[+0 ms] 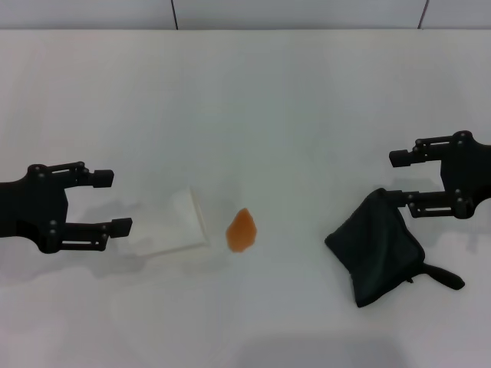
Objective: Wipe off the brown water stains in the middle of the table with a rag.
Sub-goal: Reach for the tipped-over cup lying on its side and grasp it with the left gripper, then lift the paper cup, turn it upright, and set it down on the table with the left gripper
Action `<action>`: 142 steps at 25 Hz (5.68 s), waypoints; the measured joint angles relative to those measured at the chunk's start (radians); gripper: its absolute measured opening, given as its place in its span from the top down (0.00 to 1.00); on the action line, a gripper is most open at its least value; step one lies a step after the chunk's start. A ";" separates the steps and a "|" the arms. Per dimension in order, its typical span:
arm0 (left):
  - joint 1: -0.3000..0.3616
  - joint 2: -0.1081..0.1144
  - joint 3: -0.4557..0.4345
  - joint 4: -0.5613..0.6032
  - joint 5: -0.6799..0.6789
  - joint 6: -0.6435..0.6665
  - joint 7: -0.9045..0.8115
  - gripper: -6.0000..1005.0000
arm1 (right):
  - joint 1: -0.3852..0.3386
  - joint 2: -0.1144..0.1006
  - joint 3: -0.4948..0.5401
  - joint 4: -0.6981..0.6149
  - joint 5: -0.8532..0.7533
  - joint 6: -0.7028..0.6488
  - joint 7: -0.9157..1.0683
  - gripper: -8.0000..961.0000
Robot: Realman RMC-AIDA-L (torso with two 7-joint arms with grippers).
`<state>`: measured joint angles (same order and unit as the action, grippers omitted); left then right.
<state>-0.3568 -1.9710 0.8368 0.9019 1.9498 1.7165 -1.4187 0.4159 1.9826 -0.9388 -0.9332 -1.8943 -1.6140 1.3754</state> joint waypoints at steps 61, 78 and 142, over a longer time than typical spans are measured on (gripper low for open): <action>-0.382 -0.058 0.241 0.232 0.615 0.084 -0.421 0.14 | 0.029 0.027 -0.009 -0.003 0.006 0.000 -0.026 0.37; -0.455 -0.113 0.281 0.147 0.759 0.023 -0.442 0.14 | 0.025 0.028 -0.039 -0.002 0.012 -0.004 -0.027 0.37; -0.107 -0.106 0.009 -0.355 -0.174 -0.416 0.443 0.31 | 0.063 0.031 -0.076 0.022 0.014 0.064 -0.035 0.38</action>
<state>-0.4635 -2.0766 0.8456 0.5468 1.7756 1.3006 -0.9756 0.4786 2.0139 -1.0145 -0.9107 -1.8801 -1.5502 1.3402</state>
